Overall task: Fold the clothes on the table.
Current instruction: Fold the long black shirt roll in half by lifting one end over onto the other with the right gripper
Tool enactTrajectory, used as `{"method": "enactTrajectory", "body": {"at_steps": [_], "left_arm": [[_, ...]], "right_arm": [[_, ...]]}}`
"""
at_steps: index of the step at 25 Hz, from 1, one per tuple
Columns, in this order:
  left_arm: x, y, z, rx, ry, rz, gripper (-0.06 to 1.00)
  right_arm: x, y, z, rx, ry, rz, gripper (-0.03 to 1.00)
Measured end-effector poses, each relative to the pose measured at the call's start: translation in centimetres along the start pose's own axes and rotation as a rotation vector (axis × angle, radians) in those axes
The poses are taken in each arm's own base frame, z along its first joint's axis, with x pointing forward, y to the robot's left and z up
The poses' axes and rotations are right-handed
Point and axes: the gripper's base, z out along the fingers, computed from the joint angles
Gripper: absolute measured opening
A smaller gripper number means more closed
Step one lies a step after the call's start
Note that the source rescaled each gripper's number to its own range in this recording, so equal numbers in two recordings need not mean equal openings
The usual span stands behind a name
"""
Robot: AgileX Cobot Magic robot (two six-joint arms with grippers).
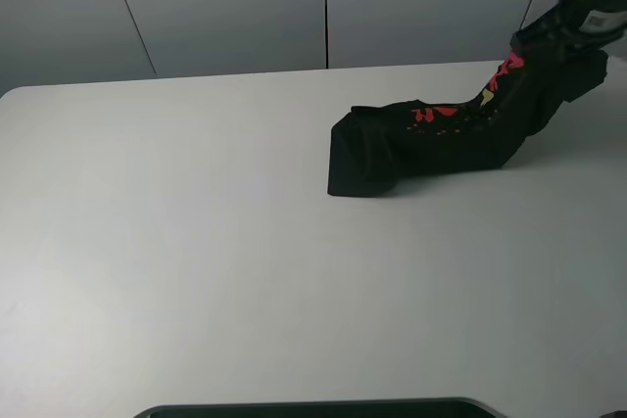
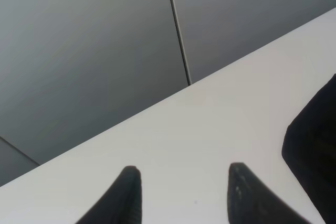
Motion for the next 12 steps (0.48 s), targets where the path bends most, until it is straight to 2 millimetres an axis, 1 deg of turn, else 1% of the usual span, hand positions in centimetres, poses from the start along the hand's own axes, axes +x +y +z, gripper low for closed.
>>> {"method": "enactTrajectory", "body": {"at_steps": [2, 6, 7, 9, 10, 12], "left_arm": [[0.0, 0.0, 0.0, 0.000, 0.000, 0.000, 0.50], [0.0, 0.0, 0.0, 0.001, 0.000, -0.008, 0.50], [0.0, 0.0, 0.0, 0.002, 0.000, -0.010, 0.50], [0.0, 0.0, 0.0, 0.004, 0.003, -0.014, 0.50], [0.0, 0.0, 0.0, 0.005, 0.003, -0.015, 0.50], [0.0, -0.1, 0.0, 0.006, 0.003, -0.018, 0.50]], "right_arm": [[-0.3, 2.2, -0.5, -0.208, -0.033, 0.021, 0.07], [-1.4, 6.6, -1.6, -0.512, -0.131, 0.009, 0.07], [-1.6, 7.6, -1.8, -0.552, -0.154, -0.002, 0.07], [-1.9, 9.4, -1.5, -0.614, -0.168, 0.003, 0.07], [-1.9, 10.3, -1.1, -0.627, -0.166, -0.003, 0.07], [-1.9, 11.7, 0.6, -0.637, -0.141, -0.004, 0.07]]}}
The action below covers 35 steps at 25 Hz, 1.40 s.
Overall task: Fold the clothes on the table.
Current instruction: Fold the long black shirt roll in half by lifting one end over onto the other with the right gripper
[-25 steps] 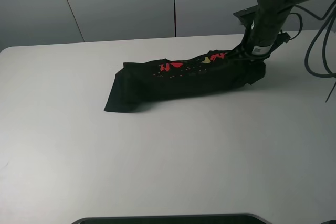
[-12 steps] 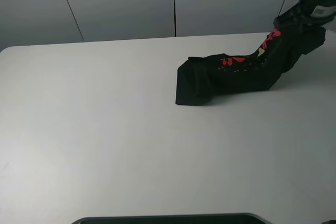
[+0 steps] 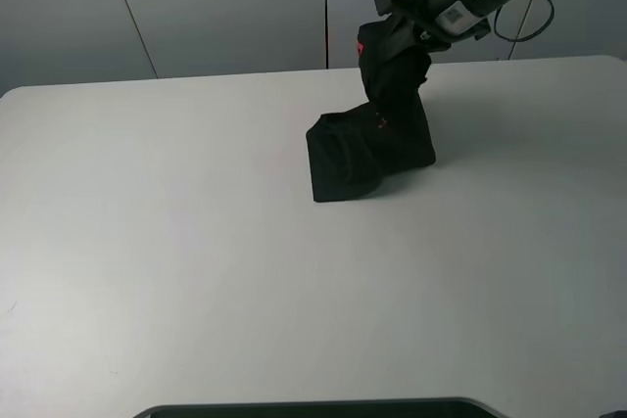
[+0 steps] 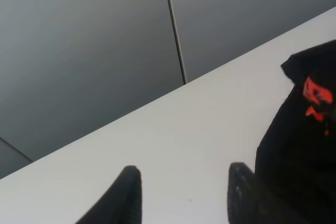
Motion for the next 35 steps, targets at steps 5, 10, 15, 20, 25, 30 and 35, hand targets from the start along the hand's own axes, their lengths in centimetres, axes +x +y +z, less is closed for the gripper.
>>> {"method": "enactTrajectory", "body": {"at_steps": [5, 10, 15, 20, 25, 30, 35], "left_arm": [[0.0, 0.0, 0.0, 0.001, 0.005, -0.005, 0.50], [0.2, 0.0, 0.0, -0.002, 0.021, 0.009, 0.50], [0.2, 0.0, 0.0, -0.001, 0.021, 0.010, 0.50], [0.2, 0.0, 0.0, -0.001, 0.021, 0.017, 0.50], [0.2, 0.0, 0.0, -0.001, 0.024, 0.017, 0.50], [0.2, 0.0, 0.0, -0.001, 0.025, 0.017, 0.50], [0.2, 0.0, 0.0, -0.002, 0.027, 0.017, 0.50]], "right_arm": [[1.7, -1.5, 5.9, 0.023, 0.093, 0.036, 0.07], [3.2, -3.2, 8.6, 0.048, 0.172, 0.043, 0.07], [3.3, -3.2, 8.6, 0.045, 0.185, 0.027, 0.07], [3.1, -3.0, 7.5, 0.089, 0.200, -0.036, 0.07], [1.6, -2.9, 2.6, 0.342, 0.167, -0.164, 0.07], [0.2, -3.2, -2.3, 0.621, 0.094, -0.250, 0.07], [-0.4, -3.6, -3.4, 0.730, 0.051, -0.283, 0.07]]}}
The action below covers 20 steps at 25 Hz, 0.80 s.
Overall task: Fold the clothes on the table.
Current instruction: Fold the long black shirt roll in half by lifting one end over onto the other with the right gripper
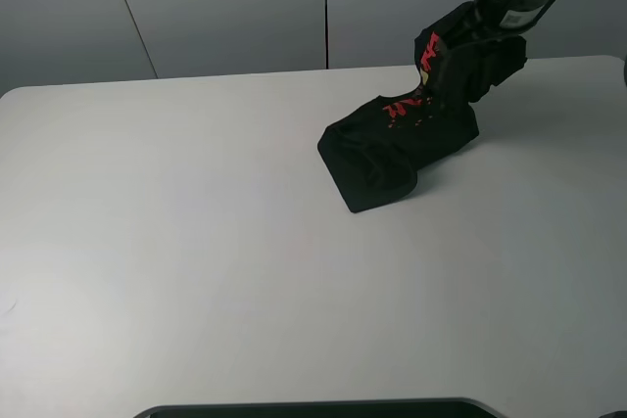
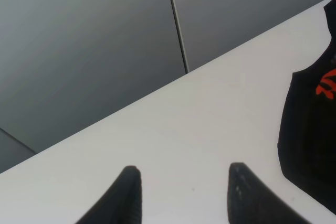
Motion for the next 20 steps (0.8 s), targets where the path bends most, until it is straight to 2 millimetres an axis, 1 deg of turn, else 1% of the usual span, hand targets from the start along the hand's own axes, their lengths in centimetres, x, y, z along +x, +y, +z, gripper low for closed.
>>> {"method": "enactTrajectory", "body": {"at_steps": [4, 7, 9, 12, 15, 18, 20], "left_arm": [[0.0, 0.0, 0.0, 0.004, 0.003, -0.007, 0.50], [0.0, 0.0, 0.0, 0.005, 0.003, -0.008, 0.50], [0.0, 0.0, 0.0, 0.005, 0.003, -0.008, 0.50], [0.0, -0.1, 0.0, 0.007, 0.005, -0.011, 0.50], [0.1, -0.1, 0.0, 0.006, 0.007, -0.011, 0.50], [0.1, -0.1, 0.0, 0.006, 0.007, -0.011, 0.50], [0.1, -0.1, 0.0, 0.006, 0.007, -0.011, 0.50]], "right_arm": [[-0.1, 0.2, 0.0, -0.019, -0.013, 0.018, 0.07], [0.1, 1.3, 0.4, -0.124, 0.010, 0.020, 0.07], [0.3, 2.4, 1.3, -0.213, 0.034, 0.028, 0.07], [0.9, 3.9, 3.6, -0.305, 0.094, 0.036, 0.07], [1.9, 5.5, 5.8, -0.396, 0.170, 0.041, 0.07], [2.6, 7.0, 7.2, -0.500, 0.204, 0.030, 0.08], [2.6, 7.7, 7.3, -0.571, 0.195, 0.022, 0.15]]}}
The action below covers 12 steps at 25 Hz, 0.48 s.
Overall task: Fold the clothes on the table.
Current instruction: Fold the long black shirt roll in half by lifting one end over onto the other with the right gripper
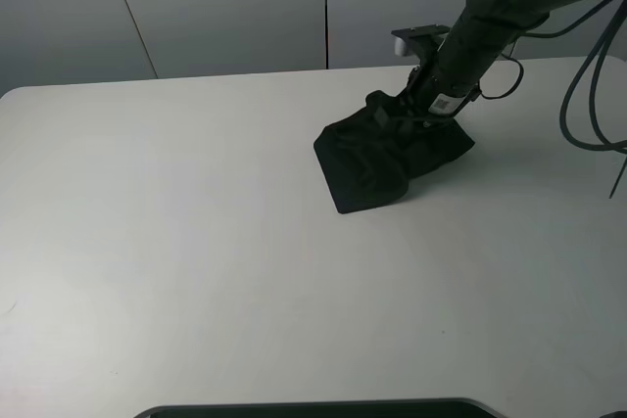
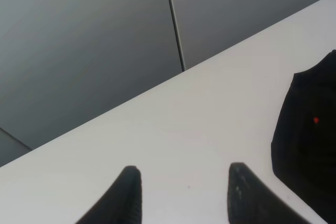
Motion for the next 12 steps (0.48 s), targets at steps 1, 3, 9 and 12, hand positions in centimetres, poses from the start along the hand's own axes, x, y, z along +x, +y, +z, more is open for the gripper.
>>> {"method": "enactTrajectory", "body": {"at_steps": [1, 3, 9, 12], "left_arm": [[0.0, 0.0, 0.0, 0.000, 0.000, 0.000, 0.50], [0.0, 0.0, 0.0, 0.000, 0.000, 0.000, 0.50], [0.0, 0.0, 0.0, 0.000, 0.000, 0.000, 0.50], [0.0, 0.0, 0.0, 0.000, 0.000, 0.000, 0.50]], "right_arm": [[0.0, 0.2, 0.1, -0.028, -0.001, -0.013, 0.22], [-0.1, 0.8, 0.0, -0.087, -0.011, -0.018, 0.41], [0.1, 2.7, -0.4, -0.310, -0.001, -0.112, 0.80], [-0.2, 4.4, -1.1, -0.508, -0.059, -0.148, 0.81]]}}
